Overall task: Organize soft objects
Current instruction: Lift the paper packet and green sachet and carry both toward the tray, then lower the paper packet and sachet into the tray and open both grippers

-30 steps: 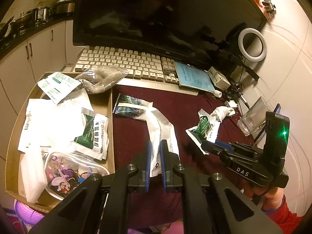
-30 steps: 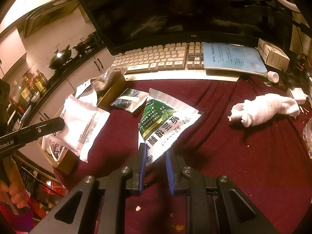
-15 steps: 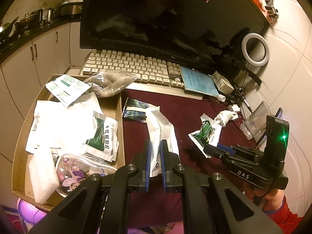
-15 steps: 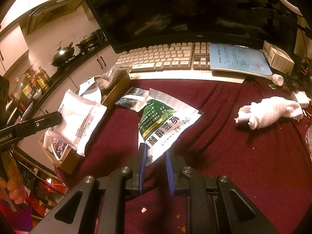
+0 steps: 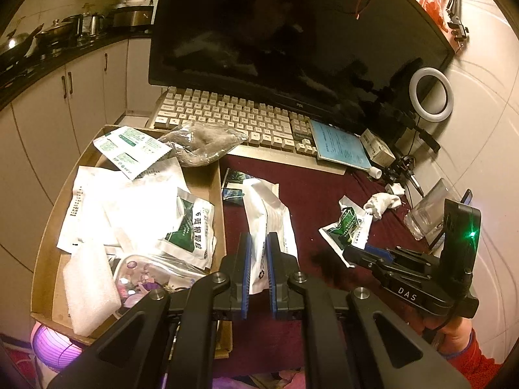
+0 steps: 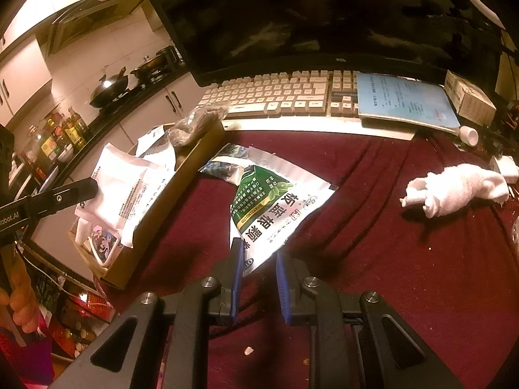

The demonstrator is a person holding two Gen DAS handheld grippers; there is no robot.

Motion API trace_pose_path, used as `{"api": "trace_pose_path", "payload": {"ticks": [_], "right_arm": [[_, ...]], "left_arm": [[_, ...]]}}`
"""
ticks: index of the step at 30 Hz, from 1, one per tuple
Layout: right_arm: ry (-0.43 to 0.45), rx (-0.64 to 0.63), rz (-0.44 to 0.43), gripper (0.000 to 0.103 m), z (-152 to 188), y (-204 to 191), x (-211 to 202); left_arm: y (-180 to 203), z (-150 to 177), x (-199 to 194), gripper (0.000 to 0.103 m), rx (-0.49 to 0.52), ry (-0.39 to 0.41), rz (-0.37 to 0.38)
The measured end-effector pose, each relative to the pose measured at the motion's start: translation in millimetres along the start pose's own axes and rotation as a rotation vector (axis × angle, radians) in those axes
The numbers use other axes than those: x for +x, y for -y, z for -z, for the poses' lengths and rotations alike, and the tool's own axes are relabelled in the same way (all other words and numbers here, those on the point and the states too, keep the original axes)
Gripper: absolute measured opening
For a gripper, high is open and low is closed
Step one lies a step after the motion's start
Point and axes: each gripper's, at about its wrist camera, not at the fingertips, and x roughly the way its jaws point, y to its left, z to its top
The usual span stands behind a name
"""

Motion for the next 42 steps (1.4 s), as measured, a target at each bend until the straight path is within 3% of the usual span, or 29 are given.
{"api": "trace_pose_path", "payload": {"ticks": [13,25,33,42], "right_arm": [[-0.011,-0.038,-0.025,0.020,-3.3,-20.3,6.6],[-0.008,-0.096,-0.067,0.020,-13.8,-46.8,10.4],[-0.011,-0.166,-0.092,0.020,-28.3,-77.6,20.2],[-0.053,-0.209,-0.110,0.020,-56.3,-102.3,51.3]], "left_arm": [[-20.5,1.6,-15.6,0.009,-0.044,0.034,-0.037],[-73.7,-2.2,-33.3,0.009,-0.162,0.095,-0.119],[-110.1,0.1,-29.9,0.009,-0.244,0.116,-0.169],[-132.4,0.7,-15.0,0.009,-0.293,0.101,-0.163]]}}
